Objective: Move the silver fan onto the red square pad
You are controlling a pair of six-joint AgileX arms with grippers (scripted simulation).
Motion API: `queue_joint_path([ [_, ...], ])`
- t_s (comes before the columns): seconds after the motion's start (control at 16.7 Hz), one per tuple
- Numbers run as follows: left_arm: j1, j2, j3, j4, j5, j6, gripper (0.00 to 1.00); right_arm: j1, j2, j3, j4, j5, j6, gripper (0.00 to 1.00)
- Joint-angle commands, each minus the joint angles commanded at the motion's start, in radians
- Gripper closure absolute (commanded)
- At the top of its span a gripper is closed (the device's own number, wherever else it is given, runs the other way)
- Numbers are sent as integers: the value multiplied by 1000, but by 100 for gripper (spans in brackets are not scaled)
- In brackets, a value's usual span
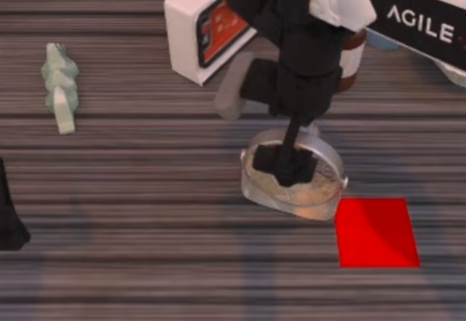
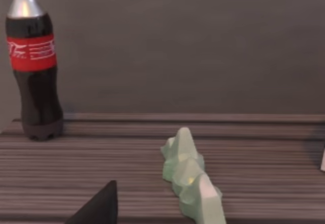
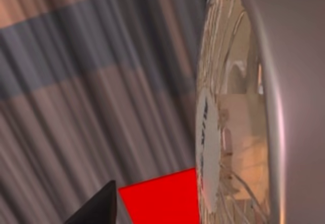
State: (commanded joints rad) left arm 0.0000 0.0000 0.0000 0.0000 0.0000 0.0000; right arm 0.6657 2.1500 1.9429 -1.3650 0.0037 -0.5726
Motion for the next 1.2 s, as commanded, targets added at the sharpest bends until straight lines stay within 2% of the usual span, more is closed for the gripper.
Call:
queue_joint_path([
  [0.24,0,0,0,0,0,0,0,0,-1,-10,10,0,0,0],
  [1.02,0,0,0,0,0,0,0,0,-1,-10,10,0,0,98],
  [1.2,0,0,0,0,0,0,0,0,-1,-10,10,0,0,100],
])
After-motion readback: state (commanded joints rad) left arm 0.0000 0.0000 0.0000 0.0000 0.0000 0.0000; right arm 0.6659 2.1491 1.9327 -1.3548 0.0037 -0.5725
